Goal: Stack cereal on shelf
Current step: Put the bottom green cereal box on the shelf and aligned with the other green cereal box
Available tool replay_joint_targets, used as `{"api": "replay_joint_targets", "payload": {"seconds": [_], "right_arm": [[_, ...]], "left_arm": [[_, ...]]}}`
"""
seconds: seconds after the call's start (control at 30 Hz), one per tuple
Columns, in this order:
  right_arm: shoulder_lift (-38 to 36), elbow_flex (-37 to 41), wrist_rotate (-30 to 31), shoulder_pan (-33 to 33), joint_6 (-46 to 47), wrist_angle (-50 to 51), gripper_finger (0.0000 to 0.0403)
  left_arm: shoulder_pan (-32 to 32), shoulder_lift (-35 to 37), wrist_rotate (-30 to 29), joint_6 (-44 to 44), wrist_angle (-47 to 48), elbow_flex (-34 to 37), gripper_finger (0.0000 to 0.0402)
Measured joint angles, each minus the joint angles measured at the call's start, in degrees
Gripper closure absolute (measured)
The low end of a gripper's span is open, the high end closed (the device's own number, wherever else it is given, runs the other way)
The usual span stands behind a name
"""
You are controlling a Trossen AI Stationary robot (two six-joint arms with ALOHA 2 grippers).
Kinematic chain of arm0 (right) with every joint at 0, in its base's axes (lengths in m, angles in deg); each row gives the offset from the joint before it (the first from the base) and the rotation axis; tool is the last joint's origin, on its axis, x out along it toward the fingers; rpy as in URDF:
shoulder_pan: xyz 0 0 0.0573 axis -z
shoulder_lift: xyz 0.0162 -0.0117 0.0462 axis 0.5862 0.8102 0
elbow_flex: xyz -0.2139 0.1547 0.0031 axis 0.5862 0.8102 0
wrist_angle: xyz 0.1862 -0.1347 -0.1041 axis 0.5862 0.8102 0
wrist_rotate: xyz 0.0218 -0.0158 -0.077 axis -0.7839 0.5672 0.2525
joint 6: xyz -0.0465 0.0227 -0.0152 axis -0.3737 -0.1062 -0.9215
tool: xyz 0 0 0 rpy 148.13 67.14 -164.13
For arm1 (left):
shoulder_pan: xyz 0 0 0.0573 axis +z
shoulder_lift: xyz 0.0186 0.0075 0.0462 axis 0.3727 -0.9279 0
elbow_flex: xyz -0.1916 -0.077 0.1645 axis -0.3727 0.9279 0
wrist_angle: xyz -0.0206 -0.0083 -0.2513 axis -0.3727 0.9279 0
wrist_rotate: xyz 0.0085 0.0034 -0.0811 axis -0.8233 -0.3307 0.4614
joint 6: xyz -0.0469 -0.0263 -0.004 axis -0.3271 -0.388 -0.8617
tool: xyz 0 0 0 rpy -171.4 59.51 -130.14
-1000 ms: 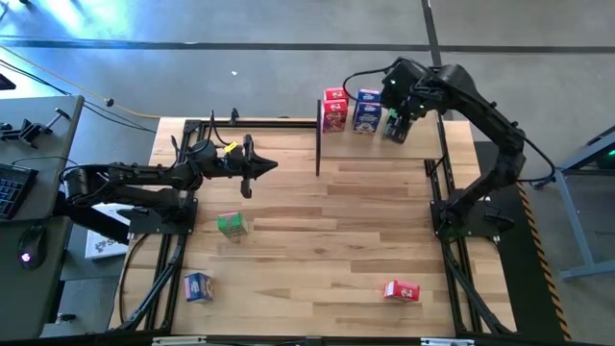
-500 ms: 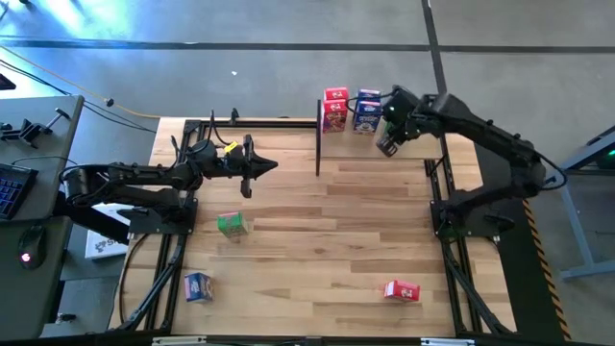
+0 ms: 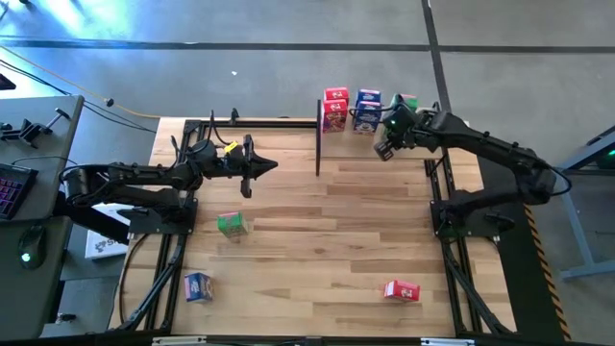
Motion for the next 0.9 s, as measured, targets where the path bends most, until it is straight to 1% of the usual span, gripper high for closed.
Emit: {"api": "replay_joint_targets", "payload": {"seconds": [0.17, 0.67, 0.9], "right_arm": [[0.0, 0.1, 2.6, 0.0, 1.0, -1.4, 0.0403], [0.0, 0.1, 6.9, 0.0, 3.6, -0.9, 0.0403], [0.0, 0.1, 7.4, 0.0, 3.5, -0.8, 0.0403]], "left_arm": [[0.0, 0.0, 0.0, -0.4, -0.3, 0.0, 0.0401], [0.0, 0.0, 0.0, -0.4, -0.3, 0.0, 0.0401], [0.0, 0.0, 0.0, -0.4, -0.3, 0.0, 0.0401]]}}
